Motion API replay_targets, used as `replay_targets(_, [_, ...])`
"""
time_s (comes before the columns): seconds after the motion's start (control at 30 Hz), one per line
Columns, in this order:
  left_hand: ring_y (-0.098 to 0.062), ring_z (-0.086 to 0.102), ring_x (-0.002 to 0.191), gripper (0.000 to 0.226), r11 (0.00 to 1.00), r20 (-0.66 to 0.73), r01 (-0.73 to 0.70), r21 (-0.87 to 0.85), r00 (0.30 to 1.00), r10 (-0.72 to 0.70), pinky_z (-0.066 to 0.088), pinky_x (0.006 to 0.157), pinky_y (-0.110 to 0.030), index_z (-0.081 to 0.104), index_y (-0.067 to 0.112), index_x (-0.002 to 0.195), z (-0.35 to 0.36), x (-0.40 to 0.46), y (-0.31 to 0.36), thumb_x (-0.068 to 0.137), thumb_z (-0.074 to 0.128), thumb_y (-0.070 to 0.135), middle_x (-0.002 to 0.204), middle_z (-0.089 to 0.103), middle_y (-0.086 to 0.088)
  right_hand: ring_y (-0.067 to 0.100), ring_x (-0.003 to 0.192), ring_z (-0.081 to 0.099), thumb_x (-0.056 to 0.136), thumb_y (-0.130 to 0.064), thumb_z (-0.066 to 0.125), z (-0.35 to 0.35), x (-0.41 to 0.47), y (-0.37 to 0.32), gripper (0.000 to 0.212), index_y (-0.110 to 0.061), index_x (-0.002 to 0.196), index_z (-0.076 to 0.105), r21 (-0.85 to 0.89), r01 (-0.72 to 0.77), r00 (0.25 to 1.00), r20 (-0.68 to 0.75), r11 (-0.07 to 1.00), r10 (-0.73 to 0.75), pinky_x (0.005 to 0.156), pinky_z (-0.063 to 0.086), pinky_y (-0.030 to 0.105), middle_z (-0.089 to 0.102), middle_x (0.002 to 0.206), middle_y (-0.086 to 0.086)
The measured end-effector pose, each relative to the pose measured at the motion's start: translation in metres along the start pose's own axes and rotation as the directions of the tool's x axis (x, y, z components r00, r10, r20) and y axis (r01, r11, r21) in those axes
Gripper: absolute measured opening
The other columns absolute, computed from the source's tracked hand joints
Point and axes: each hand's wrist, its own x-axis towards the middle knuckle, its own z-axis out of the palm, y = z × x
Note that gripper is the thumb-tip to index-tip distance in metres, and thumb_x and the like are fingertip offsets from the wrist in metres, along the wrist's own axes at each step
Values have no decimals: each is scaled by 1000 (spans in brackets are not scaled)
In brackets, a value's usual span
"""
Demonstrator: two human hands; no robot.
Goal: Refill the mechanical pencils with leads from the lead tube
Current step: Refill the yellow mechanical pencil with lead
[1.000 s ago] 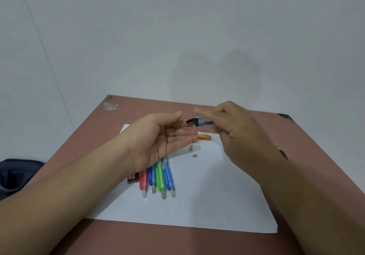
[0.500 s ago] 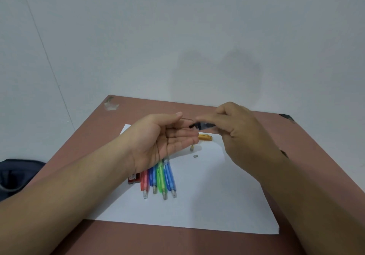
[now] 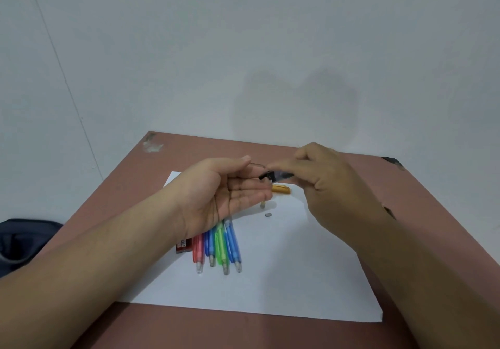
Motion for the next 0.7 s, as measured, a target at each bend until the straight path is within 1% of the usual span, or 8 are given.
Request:
replay_targets(0.03, [-35,74,94,29,1000,0,-1,-4,1000,1,60,83,-35,69,-5,99,0,0,0,98,58,21,107,71,-30,17,96,53,90,10,53,-1,1,1,77,-48,141,51,12,-11,1000,0,1000,11,80,51,38,53,98,-10])
replay_targets(0.1, [-35,74,93,30,1000,0,0,-6,1000,0,61,82,-35,70,-6,98,0,0,0,97,58,21,108,71,-30,15,93,51,96,2,50,-1,3,1,85,-60,148,24,67,-87,996,9,994,86,79,48,31,52,95,-9])
replay_targets(0.13, [-35,74,93,30,1000,0,1,-4,1000,-1,61,82,-35,70,-6,99,0,0,0,97,58,21,108,70,-30,15,91,50,96,0,49,-2,4,-1,86,-64,147,20,78,-93,996,2,993,94,78,48,30,51,94,-10])
replay_targets(0.17, [-35,74,94,31,1000,1,1,-4,1000,-1,61,82,-35,70,-6,100,0,0,0,97,58,21,109,70,-30,15,90,50,95,0,49,-2,4,-2,82,-63,144,30,56,-63,998,-16,996,64,78,48,32,51,94,-10])
replay_targets(0.23, [-35,74,95,29,1000,2,0,-8,1000,0,61,82,-35,70,-6,99,-1,0,0,98,57,21,108,71,-30,17,94,53,90,5,51,0,1,1,68,-46,133,58,10,-6,1000,-19,1000,6,79,52,38,53,98,-10])
replay_targets(0.27, [-35,74,95,29,1000,3,0,-8,1000,0,61,82,-35,70,-6,99,-1,0,0,98,57,20,108,71,-30,18,95,54,89,6,51,1,0,4,64,-40,132,62,12,-10,1000,-14,1000,11,79,53,40,54,99,-9])
replay_targets(0.47, [-33,74,92,22,995,-5,-57,76,998,58,63,75,-30,70,-9,106,-1,1,-3,97,55,4,107,71,-30,20,92,53,90,-7,40,1,1,3,64,-38,145,51,29,-44,998,-34,999,45,80,52,41,52,98,-4])
replay_targets(0.7, [-27,74,89,12,967,-15,-152,203,987,158,61,80,-29,70,-6,97,2,4,-10,88,69,3,102,73,-25,15,91,50,91,8,54,1,1,3,71,-38,145,51,14,-30,999,-29,999,31,77,51,33,51,98,-8])
